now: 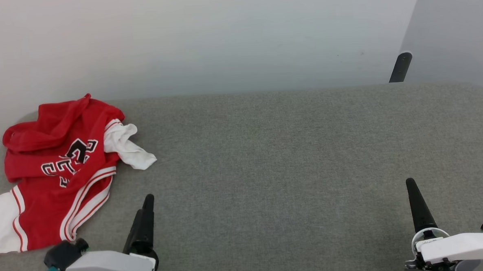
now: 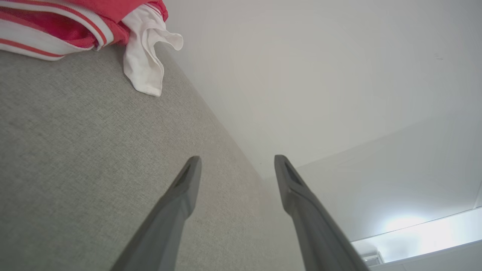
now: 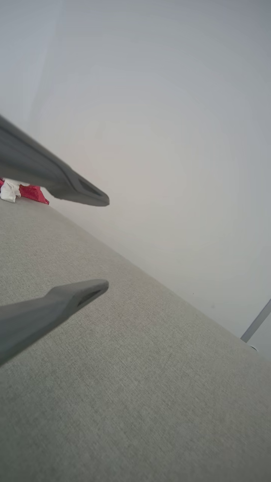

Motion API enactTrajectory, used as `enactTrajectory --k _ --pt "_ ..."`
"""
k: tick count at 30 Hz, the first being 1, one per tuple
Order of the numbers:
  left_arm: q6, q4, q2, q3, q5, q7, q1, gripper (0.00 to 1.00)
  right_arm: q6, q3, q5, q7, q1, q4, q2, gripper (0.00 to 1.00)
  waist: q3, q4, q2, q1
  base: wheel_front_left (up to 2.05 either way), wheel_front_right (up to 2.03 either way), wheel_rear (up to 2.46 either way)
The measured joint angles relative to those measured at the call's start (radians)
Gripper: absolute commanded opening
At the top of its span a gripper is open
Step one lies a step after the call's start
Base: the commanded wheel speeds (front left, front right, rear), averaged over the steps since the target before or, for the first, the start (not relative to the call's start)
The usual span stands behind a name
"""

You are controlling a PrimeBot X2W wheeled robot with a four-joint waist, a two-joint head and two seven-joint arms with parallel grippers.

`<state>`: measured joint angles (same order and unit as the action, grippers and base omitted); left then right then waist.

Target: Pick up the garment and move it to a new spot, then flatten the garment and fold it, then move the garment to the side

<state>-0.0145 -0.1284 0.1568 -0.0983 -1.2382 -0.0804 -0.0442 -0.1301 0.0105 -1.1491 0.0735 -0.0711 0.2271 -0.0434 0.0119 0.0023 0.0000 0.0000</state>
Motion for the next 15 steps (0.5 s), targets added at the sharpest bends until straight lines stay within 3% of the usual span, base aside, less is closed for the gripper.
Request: enactTrajectory --k 15 --pt "0.107 0.017 0.069 -0.083 0.344 -0.046 -0.004 1.0 0.0 0.014 0.355 0.034 -0.001 -0.031 -0.001 1.0 0.004 0.001 0.0 0.0 0.0 0.0 0.0"
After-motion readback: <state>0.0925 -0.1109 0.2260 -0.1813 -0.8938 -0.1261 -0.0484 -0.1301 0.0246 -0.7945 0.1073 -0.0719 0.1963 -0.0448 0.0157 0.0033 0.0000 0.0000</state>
